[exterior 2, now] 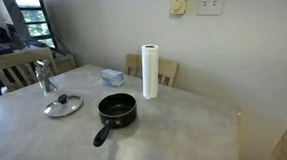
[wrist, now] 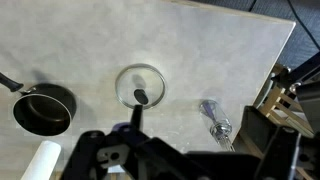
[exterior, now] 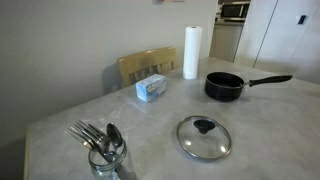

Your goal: Cover the pot with the lid on the table

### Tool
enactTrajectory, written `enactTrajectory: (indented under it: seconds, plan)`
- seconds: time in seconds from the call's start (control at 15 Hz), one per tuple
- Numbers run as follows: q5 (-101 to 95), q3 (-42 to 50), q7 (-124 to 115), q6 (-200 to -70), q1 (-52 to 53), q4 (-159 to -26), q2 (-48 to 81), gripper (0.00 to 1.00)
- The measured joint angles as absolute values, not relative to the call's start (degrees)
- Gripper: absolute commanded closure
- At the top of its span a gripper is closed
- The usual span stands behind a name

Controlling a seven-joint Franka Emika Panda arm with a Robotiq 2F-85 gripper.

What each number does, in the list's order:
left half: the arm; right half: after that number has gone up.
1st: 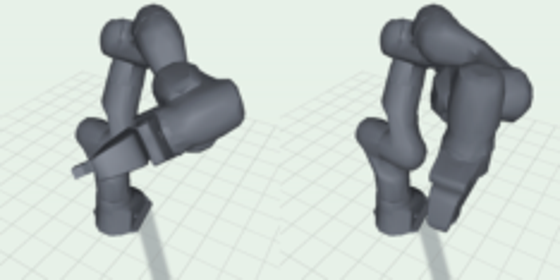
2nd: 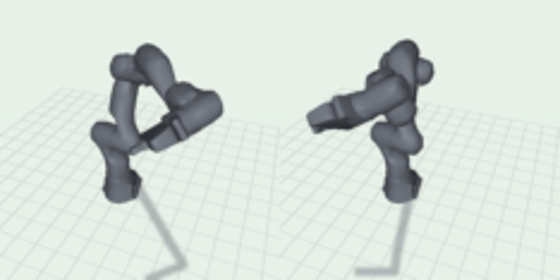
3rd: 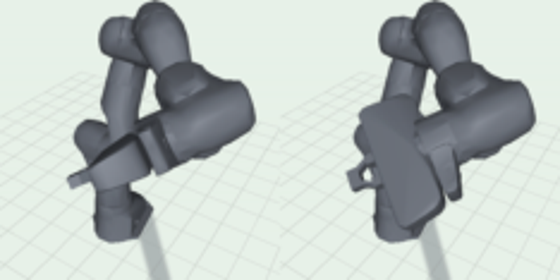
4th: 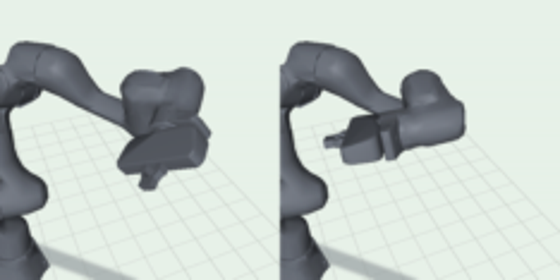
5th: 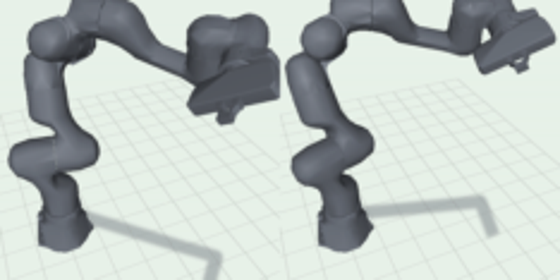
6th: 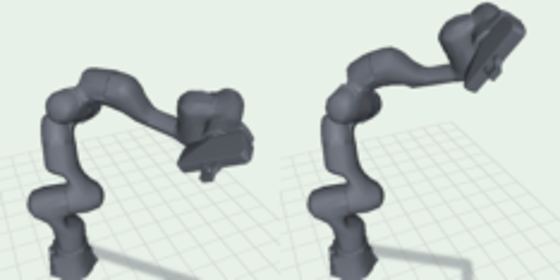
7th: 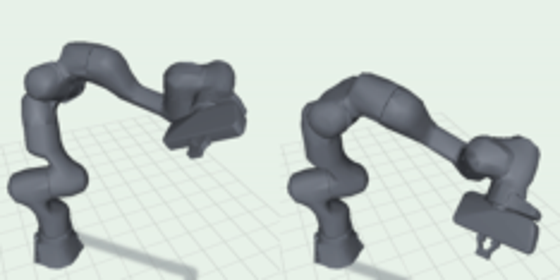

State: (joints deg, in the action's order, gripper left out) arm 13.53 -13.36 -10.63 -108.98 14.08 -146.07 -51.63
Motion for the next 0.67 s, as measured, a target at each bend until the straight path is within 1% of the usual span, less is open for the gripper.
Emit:
enactTrajectory:
  seconds: [0.4,0.67]
  plan:
    - [13.53,-13.31,-10.63,-109.25,13.59,-146.83,-50.65,0.00]
    - [13.32,-13.28,-10.08,-113.56,12.56,-149.88,-46.37,0.00]
